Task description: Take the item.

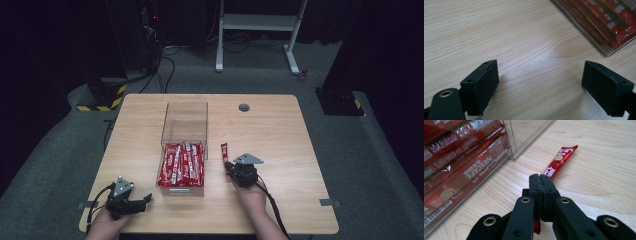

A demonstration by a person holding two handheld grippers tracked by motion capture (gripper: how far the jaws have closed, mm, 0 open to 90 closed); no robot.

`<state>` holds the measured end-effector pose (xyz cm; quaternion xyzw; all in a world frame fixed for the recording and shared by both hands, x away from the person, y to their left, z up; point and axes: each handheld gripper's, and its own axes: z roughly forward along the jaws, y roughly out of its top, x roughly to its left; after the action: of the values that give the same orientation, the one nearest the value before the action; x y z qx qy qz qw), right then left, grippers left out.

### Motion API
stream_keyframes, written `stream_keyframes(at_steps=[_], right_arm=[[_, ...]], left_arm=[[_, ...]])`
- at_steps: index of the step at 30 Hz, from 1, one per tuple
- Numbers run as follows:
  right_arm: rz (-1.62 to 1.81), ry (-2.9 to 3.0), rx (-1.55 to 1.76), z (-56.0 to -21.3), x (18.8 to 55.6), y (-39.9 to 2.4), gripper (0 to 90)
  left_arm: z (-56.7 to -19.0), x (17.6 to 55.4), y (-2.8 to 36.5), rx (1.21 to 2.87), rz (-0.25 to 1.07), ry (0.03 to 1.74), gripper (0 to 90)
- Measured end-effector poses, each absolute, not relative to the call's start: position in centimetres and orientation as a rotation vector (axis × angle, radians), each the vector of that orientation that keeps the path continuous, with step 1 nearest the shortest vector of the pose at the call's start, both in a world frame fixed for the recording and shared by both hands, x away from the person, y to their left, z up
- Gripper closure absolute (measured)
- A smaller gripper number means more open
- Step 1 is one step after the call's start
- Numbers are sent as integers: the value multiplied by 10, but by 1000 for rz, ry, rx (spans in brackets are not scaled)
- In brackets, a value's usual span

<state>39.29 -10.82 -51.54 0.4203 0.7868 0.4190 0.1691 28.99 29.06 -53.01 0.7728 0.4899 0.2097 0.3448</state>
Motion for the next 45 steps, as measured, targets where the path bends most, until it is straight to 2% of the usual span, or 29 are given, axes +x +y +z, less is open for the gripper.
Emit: stream_keyframes(at_steps=[14,29,36,45], right_arm=[[1175,2260,1207,-520,394,-107,875],[1225,2231,1178,-510,390,-108,797],[1250,2205,1152,-503,386,-107,727],[1271,2170,1085,-493,381,-104,556]], left_arm=[[-530,290,291,2007,545,1272,145],[-530,290,291,2007,545,1272,145],[-530,290,290,2006,546,1272,145],[-530,290,290,2007,546,1271,145]])
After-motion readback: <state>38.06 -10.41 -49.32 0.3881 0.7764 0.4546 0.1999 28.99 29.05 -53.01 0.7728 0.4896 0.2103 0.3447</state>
